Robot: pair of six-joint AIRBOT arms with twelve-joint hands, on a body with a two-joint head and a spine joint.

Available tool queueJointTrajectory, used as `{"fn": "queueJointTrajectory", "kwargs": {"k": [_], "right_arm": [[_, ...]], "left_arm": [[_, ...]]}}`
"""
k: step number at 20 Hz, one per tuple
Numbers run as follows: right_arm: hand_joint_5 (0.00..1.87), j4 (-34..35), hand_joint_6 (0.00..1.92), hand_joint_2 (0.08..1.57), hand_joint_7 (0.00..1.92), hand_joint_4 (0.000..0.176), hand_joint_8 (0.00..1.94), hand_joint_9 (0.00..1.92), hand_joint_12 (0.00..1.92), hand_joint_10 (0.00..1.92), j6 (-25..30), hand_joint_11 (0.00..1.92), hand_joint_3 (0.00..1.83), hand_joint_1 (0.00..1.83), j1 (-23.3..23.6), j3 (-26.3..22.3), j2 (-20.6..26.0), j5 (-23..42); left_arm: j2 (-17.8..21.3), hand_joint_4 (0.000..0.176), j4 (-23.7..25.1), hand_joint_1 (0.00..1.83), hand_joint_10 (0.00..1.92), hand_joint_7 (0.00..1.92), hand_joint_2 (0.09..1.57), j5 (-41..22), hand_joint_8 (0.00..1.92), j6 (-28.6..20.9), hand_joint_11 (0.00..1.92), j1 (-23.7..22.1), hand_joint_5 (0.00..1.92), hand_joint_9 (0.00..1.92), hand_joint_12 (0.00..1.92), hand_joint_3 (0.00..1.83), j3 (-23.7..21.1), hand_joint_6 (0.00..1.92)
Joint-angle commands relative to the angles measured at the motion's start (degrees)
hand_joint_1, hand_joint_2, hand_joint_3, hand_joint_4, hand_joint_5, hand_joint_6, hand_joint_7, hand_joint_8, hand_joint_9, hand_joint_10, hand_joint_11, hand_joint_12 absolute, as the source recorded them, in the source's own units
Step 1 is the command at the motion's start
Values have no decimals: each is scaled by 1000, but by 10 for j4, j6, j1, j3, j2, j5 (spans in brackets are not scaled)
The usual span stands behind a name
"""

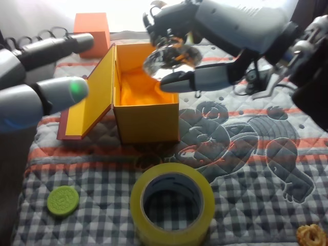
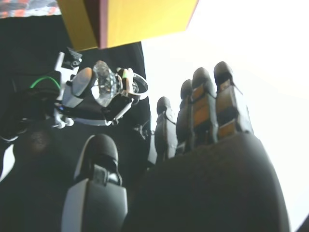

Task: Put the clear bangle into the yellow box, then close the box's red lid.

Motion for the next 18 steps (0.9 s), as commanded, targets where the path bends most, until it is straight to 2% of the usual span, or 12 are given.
{"fn": "queueJointTrajectory", "kwargs": {"k": [1, 3, 5, 8, 10, 12, 13, 14, 15, 16, 17, 18], "right_arm": [[914, 19, 1067, 1150, 1481, 0, 7, 1507, 976, 112, 6, 1135, 0, 1138, 12, 3, 2, 86], [916, 25, 1064, 1148, 1526, 0, 23, 1525, 952, 108, 10, 1074, 0, 1139, 12, 9, -15, 82], [902, 32, 1086, 1154, 1495, 0, 5, 1506, 1128, 71, 11, 841, 0, 1133, 12, 11, -26, 79], [947, 40, 1015, 1134, 1515, 0, 11, 1527, 1258, 75, 21, 823, 0, 1147, 12, 11, -34, 77], [955, 40, 1001, 1131, 1526, 0, 10, 1549, 1269, 87, 25, 908, 0, 1150, 7, 11, -37, 78], [1001, 41, 928, 1110, 1526, 0, 7, 1544, 1361, 91, 26, 799, 0, 1158, 4, 11, -40, 78], [1028, 41, 883, 1095, 1605, 0, 82, 1417, 1780, 1001, 26, 1066, 5, 1162, 3, 11, -42, 77], [1017, 43, 903, 1100, 1593, 0, 85, 1309, 1666, 1064, 26, 1000, 2, 1161, 2, 12, -44, 76], [1017, 45, 903, 1101, 1600, 0, 88, 1336, 1649, 1093, 26, 1100, 0, 1162, 0, 13, -47, 74], [1015, 48, 759, 1078, 1332, 0, 567, 1349, 1412, 735, 26, 1045, 0, 1262, -2, 15, -49, 71], [952, 50, 891, 1070, 1247, 0, 670, 1299, 1164, 483, 26, 1026, 10, 1268, -4, 17, -51, 68], [909, 52, 988, 1090, 1195, 0, 728, 1315, 1078, 273, 26, 996, 4, 1255, -5, 18, -52, 65]], "left_arm": [[0, 176, 2, 161, 2, 197, 1166, -65, 5, -4, 0, -8, 277, 197, 231, 0, 3, 4], [1, 173, 2, 225, 0, 192, 1152, -66, 1, -4, 0, -9, 283, 178, 225, 0, 3, 4], [-3, 171, 4, 205, 1, 203, 1153, -65, 0, -4, 0, -11, 296, 190, 270, 1, 4, 1], [-4, 173, 4, 224, 0, 188, 1155, -64, 0, -4, 0, -13, 256, 189, 183, 0, 4, 0], [-6, 176, 4, 226, 0, 182, 1148, -65, 0, -4, 0, -13, 214, 182, 194, 0, 4, 0], [-7, 176, 3, 200, 0, 179, 1153, -63, 0, -4, 0, -13, 184, 171, 132, 1, 5, 1], [-8, 176, 2, 213, 4, 187, 1150, -62, 3, -4, 0, -13, 197, 179, 118, 0, 5, 7], [-8, 176, 2, 212, 1, 181, 1146, -62, 0, -4, 0, -13, 186, 174, 115, 0, 5, 1], [-8, 176, 2, 203, 0, 176, 1147, -62, 0, -4, 0, -13, 168, 169, 113, 0, 4, 0], [-8, 176, 1, 200, 2, 184, 1146, -62, 1, -4, 0, -13, 182, 180, 132, 0, 4, 2], [-8, 176, 1, 192, 0, 169, 1150, -62, 0, -4, 0, -13, 166, 172, 115, 0, 5, 0], [-8, 176, 1, 191, 0, 163, 1153, -62, 0, -4, 0, -14, 167, 161, 108, 2, 5, 2]]}}
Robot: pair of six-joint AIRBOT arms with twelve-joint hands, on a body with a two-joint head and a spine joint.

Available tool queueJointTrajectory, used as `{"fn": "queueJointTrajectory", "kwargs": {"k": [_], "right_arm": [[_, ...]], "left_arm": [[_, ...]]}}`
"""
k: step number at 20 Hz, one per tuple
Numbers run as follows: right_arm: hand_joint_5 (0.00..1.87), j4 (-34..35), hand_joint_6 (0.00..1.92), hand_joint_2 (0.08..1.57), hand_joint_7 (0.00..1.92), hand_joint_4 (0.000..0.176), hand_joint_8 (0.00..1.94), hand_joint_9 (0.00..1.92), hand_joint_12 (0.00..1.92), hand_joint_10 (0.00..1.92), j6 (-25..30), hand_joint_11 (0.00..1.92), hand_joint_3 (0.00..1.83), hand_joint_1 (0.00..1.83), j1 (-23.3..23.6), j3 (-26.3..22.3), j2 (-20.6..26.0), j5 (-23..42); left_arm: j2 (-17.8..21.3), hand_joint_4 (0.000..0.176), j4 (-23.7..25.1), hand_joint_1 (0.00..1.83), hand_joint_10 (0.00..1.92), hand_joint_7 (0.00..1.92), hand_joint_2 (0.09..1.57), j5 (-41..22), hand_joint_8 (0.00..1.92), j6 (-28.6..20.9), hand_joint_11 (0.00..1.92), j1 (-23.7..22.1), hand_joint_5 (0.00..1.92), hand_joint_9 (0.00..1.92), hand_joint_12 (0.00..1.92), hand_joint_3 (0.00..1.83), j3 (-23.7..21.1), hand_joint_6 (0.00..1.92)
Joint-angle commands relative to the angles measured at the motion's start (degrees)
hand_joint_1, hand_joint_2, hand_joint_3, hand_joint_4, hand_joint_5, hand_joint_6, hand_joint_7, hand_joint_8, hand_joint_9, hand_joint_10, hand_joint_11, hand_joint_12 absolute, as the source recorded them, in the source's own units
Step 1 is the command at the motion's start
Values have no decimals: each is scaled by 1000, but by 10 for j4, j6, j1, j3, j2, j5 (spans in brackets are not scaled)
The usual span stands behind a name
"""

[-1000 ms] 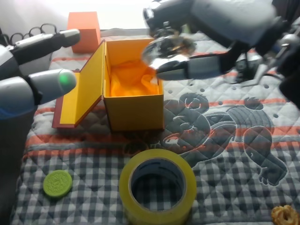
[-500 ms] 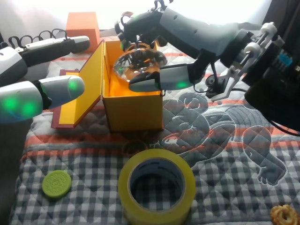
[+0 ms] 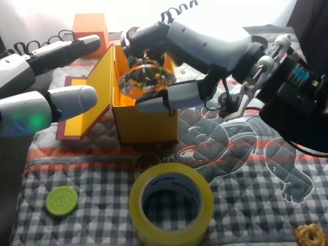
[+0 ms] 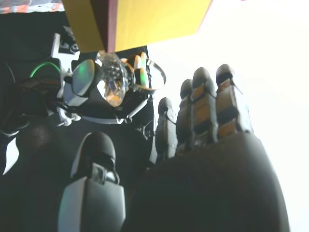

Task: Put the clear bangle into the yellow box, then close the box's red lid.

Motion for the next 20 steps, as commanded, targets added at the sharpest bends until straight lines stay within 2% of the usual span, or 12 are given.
{"fn": "queueJointTrajectory", "kwargs": {"k": [1, 2, 3, 4, 5, 6, 7, 9, 15, 17, 19, 20], "right_arm": [[914, 12, 911, 1106, 1130, 0, 907, 1324, 1374, 454, 9, 981, 0, 1260, 5, 3, 3, 85], [867, 15, 1117, 1164, 1064, 4, 447, 1199, 1404, 422, 9, 846, 0, 1063, 4, 4, 3, 84], [808, 19, 1233, 1198, 1061, 100, 187, 1143, 1469, 433, 10, 797, 1, 974, 3, 5, 3, 83], [642, 20, 501, 1180, 937, 0, 55, 975, 1442, 311, 12, 651, 0, 725, 2, 8, 3, 82], [594, 20, 164, 1164, 703, 0, 10, 715, 1282, 114, 14, 370, 0, 542, 2, 10, 3, 79], [579, 21, 49, 1180, 507, 0, 1, 503, 1256, 22, 14, 121, 1, 427, 2, 13, 3, 74], [502, 21, 10, 1209, 349, 0, 0, 347, 1118, 4, 14, 23, 6, 259, 2, 16, 3, 70], [351, 21, 5, 1217, 298, 0, 3, 410, 1279, 31, 14, 109, 0, 13, 2, 24, 3, 52], [166, 19, 0, 1123, 228, 7, 5, 366, 1316, 22, 14, 65, 0, 0, 4, 28, 2, 38], [174, 18, 4, 1117, 252, 3, 6, 321, 1117, 25, 14, 2, 0, 0, 4, 14, 10, 63], [143, 19, 4, 1076, 184, 25, 5, 164, 617, 12, 14, 0, 0, 0, -1, -7, 52, 104], [201, 20, 0, 1069, 327, 15, 0, 283, 874, 18, 14, 0, 0, 0, -8, -16, 69, 123]], "left_arm": [[0, 176, 3, 208, 0, 179, 1149, -71, 0, -3, 0, -7, 202, 177, 154, 1, 2, 0], [0, 176, 3, 213, 1, 182, 1149, -71, 0, -3, 0, -7, 203, 182, 166, 1, 2, 0], [0, 176, 3, 212, 0, 163, 1154, -71, 0, -3, 0, -7, 191, 166, 168, 3, 2, 0], [0, 176, 3, 227, 1, 179, 1155, -71, 0, -3, 0, -7, 194, 180, 226, 1, 2, 0], [1, 176, 3, 201, 0, 160, 1161, -70, 0, -3, 0, -7, 191, 163, 204, 1, 2, 0], [1, 176, 3, 200, 0, 160, 1162, -70, 1, -3, 0, -7, 193, 161, 197, 1, 3, 1], [1, 176, 3, 228, 5, 169, 1155, -70, 2, -3, 0, -8, 215, 183, 217, 0, 3, 4], [0, 176, 3, 179, 3, 174, 1165, -69, 1, -3, 0, -8, 213, 187, 255, 1, 3, 0], [0, 176, 4, 175, 1, 214, 1158, -66, 1, -3, 0, -11, 236, 220, 342, 0, 3, 0], [2, 176, 7, 149, 0, 198, 1163, -65, 0, -3, 0, -10, 215, 199, 338, 1, 0, 0], [18, 176, 17, 157, 4, 200, 1156, -66, 2, -3, 0, -10, 222, 206, 335, 0, -13, 4], [27, 176, 23, 167, 2, 193, 1158, -66, 4, -3, 0, -9, 227, 204, 266, 0, -19, 3]]}}
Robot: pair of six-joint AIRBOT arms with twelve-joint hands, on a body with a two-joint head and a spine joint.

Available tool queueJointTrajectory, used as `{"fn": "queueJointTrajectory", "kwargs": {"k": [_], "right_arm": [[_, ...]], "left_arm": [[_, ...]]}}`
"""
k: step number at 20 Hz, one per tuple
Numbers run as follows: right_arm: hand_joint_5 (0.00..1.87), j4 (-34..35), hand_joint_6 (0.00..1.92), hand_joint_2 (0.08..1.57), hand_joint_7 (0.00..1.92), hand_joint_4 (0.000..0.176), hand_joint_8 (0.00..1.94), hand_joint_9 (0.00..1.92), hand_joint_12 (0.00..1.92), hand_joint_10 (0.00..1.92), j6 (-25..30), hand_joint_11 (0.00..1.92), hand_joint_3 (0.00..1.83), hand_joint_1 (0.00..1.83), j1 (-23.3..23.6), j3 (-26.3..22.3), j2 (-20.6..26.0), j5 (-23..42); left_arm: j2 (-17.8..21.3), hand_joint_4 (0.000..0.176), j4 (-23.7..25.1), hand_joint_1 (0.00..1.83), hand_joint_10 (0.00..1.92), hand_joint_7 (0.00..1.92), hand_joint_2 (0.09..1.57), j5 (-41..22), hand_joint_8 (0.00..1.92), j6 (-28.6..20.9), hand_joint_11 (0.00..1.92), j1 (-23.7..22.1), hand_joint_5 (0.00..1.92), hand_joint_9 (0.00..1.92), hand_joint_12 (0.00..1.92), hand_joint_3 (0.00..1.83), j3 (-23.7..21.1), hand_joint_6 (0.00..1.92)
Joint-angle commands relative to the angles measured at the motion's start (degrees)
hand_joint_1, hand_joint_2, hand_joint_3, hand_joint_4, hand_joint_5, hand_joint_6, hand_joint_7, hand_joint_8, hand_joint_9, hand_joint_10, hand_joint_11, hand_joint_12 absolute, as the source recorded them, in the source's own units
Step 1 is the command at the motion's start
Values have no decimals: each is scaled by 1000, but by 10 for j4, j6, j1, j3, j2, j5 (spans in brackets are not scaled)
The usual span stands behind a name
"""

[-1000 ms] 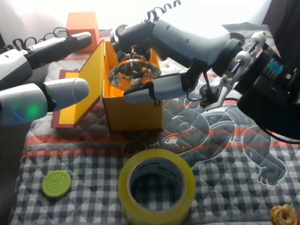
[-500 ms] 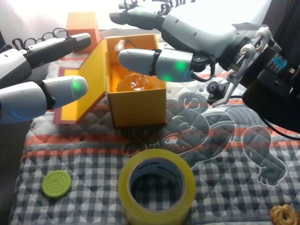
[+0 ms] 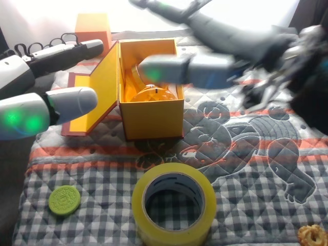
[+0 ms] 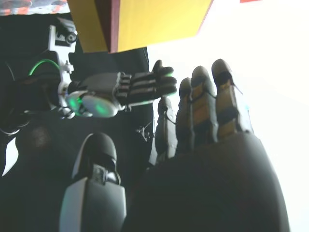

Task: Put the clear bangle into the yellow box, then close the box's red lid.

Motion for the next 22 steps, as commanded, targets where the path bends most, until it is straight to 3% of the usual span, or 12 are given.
{"fn": "queueJointTrajectory", "kwargs": {"k": [1, 3, 4, 6, 7, 9, 10, 11, 14, 15, 16, 22], "right_arm": [[230, 17, 3, 1067, 369, 29, 3, 312, 949, 15, 2, 0, 0, 0, -6, -6, 17, 104], [153, 26, 2, 1118, 366, 1, 2, 291, 769, 2, 2, 0, 7, 0, -32, -25, 48, 151], [137, 30, 1, 1127, 342, 4, 1, 265, 705, 1, 2, 0, 5, 0, -43, -33, 58, 169], [27, 39, 2, 1150, 270, 13, 2, 217, 604, 2, -2, 0, 3, 0, -76, -55, 93, 214], [27, 43, 2, 1150, 270, 13, 2, 217, 604, 2, -10, 0, 3, 0, -87, -66, 107, 229], [168, 46, 18, 1127, 297, 57, 10, 218, 460, 5, -25, 0, 0, 0, -111, -89, 135, 255], [204, 47, 13, 1137, 350, 63, 15, 241, 398, 9, -28, 0, 1, 0, -124, -99, 146, 266], [220, 54, 15, 1126, 352, 84, 11, 242, 387, 7, -31, 0, 0, 0, -142, -112, 160, 282], [167, 72, 2, 1075, 308, 70, 2, 186, 271, 2, -34, 0, 0, 0, -171, -124, 169, 307], [220, 75, 10, 1042, 303, 37, 1, 180, 267, 1, -34, 0, 0, 0, -176, -125, 170, 311], [286, 76, 14, 1038, 319, 95, 4, 184, 244, 2, -34, 0, 0, 0, -180, -127, 172, 313], [290, 92, 0, 1075, 352, 82, 1, 223, 283, 4, -34, 0, 1, 0, -205, -138, 183, 325]], "left_arm": [[10, 176, 5, 161, 2, 191, 1166, -72, 2, -3, 0, -1, 220, 197, 205, 1, -6, 3], [32, 161, 31, 167, 3, 186, 1196, -63, 1, -4, 0, 15, 161, 200, 148, 7, -28, 0], [39, 140, 43, 135, 1, 225, 1217, -58, 0, -4, 0, 21, 148, 238, 231, 0, -37, 0], [52, 0, 72, 1, 3, 242, 1308, -46, 0, -14, 0, 39, 62, 308, 393, 0, -56, 0], [52, 0, 87, 1, 3, 242, 1308, -40, 0, -40, 0, 46, 62, 308, 393, 0, -57, 0], [51, 0, 113, 0, 0, 185, 1390, -28, 0, -83, 60, 61, 106, 244, 371, 0, -56, 0], [48, 0, 117, 0, 2, 205, 1406, -22, 3, -85, 138, 65, 139, 264, 316, 0, -58, 2], [41, 0, 117, 0, 1, 245, 1413, -13, 0, -85, 213, 69, 179, 290, 302, 0, -56, 0], [18, 0, 117, 0, 8, 230, 1427, 10, 8, -100, 191, 70, 169, 275, 277, 4, -42, 4], [10, 0, 117, 28, 8, 243, 1426, 19, 9, -105, 196, 70, 183, 283, 278, 1, -37, 7], [-1, 0, 117, 29, 2, 206, 1420, 32, 0, -106, 145, 70, 188, 237, 348, 4, -30, 0], [-41, 0, 103, 35, 7, 98, 1386, 62, 6, -107, 92, 64, 94, 155, 365, 0, -3, 6]]}}
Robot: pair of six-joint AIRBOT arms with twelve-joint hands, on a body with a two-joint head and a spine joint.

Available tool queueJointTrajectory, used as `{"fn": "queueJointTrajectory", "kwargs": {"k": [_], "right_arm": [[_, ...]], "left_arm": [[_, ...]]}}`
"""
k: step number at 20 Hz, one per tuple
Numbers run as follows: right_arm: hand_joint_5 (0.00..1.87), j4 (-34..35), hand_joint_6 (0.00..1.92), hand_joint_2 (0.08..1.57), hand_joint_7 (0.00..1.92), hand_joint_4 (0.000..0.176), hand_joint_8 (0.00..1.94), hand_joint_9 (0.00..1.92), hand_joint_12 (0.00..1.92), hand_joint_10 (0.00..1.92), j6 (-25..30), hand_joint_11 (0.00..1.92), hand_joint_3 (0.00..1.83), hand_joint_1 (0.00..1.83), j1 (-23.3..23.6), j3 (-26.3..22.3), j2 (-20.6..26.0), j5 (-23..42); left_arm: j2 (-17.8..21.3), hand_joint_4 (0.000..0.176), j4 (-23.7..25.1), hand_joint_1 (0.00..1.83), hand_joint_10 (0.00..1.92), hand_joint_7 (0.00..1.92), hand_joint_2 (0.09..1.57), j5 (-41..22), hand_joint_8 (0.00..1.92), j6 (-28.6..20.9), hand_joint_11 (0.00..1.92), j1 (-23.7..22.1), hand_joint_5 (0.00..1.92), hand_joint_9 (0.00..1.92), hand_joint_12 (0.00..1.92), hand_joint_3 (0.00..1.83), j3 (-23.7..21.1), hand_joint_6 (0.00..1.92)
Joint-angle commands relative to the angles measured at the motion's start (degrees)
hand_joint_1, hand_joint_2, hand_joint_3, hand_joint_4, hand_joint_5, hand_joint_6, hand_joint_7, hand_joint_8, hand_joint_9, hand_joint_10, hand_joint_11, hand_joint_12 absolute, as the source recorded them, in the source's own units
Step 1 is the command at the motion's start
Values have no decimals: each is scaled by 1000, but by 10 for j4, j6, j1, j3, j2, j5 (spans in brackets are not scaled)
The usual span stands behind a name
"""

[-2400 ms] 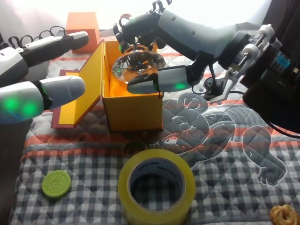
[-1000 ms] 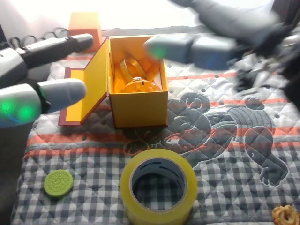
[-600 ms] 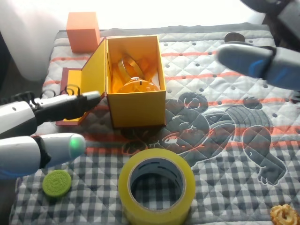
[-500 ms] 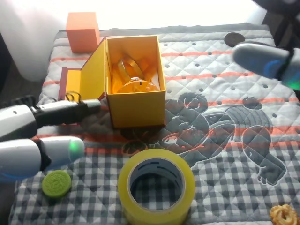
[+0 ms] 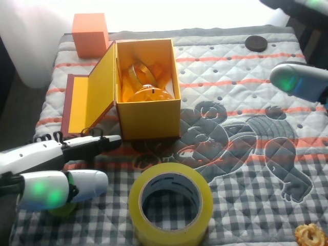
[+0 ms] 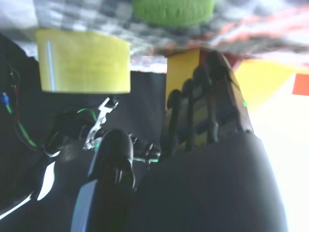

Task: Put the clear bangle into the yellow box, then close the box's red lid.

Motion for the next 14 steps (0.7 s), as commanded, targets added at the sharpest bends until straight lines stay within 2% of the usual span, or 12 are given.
{"fn": "queueJointTrajectory", "kwargs": {"k": [1, 4, 9, 10, 12, 14], "right_arm": [[282, 3, 0, 1083, 358, 76, 0, 229, 269, 2, 2, 0, 1, 0, 2, -2, 5, 77], [274, 14, 0, 1091, 352, 74, 0, 237, 259, 4, 2, 0, 3, 0, -11, -6, 10, 87], [251, 19, 0, 1094, 354, 78, 1, 243, 283, 3, 1, 0, 1, 0, -18, -8, 12, 91], [248, 20, 0, 1088, 359, 73, 3, 243, 281, 3, 1, 0, 0, 0, -19, -9, 12, 92], [234, 25, 0, 1084, 358, 56, 2, 242, 282, 2, 1, 0, 0, 0, -23, -9, 12, 94], [232, 27, 0, 1083, 363, 55, 4, 245, 283, 3, 1, 0, 0, 0, -25, -10, 12, 95]], "left_arm": [[-5, 0, -10, 37, 7, 127, 1385, -57, 15, -3, 98, -7, 99, 163, 369, 0, 4, 6], [-19, 0, -28, 58, 0, 95, 1380, -53, 0, -3, 85, -8, 103, 131, 356, 0, 15, 5], [-14, 0, -76, 22, 2, 34, 1375, -69, 0, 0, 2, -2, 22, 52, 378, 2, 29, 0], [-11, 0, -85, 25, 5, 49, 1373, -74, 7, 5, 0, 0, 44, 58, 372, 1, 30, 8], [-3, 0, -127, 0, 5, 102, 1359, -91, 5, 61, 0, 0, 74, 107, 348, 0, 26, 1], [3, 0, -152, 0, 4, 95, 1358, -113, 2, 89, 0, 0, 73, 92, 288, 0, 22, 0]]}}
